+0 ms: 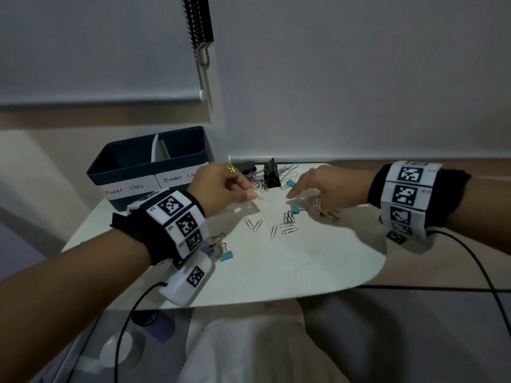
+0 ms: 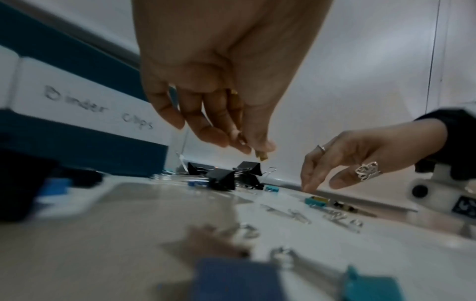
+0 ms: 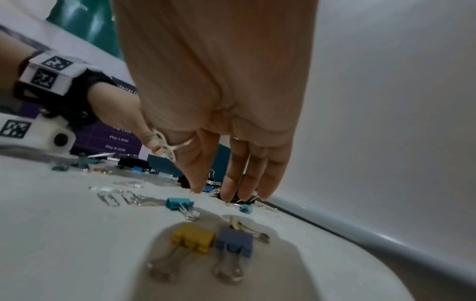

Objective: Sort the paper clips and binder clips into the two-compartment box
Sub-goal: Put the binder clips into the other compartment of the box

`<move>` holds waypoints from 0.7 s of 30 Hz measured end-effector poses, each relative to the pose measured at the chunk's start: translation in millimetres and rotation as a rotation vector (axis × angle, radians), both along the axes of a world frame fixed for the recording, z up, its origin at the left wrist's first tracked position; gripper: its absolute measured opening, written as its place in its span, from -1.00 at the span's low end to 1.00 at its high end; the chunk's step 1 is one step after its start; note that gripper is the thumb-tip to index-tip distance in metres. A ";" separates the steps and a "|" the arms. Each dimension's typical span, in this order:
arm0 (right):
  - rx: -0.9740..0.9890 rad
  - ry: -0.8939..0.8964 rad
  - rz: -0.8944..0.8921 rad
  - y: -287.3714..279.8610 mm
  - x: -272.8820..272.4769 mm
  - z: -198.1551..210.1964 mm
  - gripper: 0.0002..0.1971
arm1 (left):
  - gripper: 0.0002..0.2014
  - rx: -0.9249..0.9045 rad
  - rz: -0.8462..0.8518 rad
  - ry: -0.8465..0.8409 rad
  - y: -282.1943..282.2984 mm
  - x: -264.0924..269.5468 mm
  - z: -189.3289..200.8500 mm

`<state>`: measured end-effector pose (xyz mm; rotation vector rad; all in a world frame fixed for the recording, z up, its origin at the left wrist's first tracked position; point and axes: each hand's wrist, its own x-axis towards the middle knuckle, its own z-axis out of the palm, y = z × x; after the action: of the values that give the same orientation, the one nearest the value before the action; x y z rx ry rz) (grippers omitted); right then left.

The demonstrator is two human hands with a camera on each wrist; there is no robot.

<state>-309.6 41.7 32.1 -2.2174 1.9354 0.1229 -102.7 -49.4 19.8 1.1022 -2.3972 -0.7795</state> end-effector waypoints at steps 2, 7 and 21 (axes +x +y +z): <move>0.003 0.034 0.009 -0.2 -2.4 3.9 -0.55 | -0.91 -0.050 0.035 -0.105 -5.7 9.3 -1.1; 0.050 0.248 0.062 -2.9 -3.0 1.7 -0.59 | -0.89 -0.057 0.024 -0.357 -16.2 32.0 -8.5; 0.042 0.042 0.032 -4.5 20.9 -12.3 -0.72 | -0.41 -0.101 -0.147 -0.750 51.1 -19.1 0.1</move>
<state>-288.7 37.2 19.7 -2.2370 1.9009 0.2147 -121.9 1.7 19.9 1.3584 -3.1132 -0.2941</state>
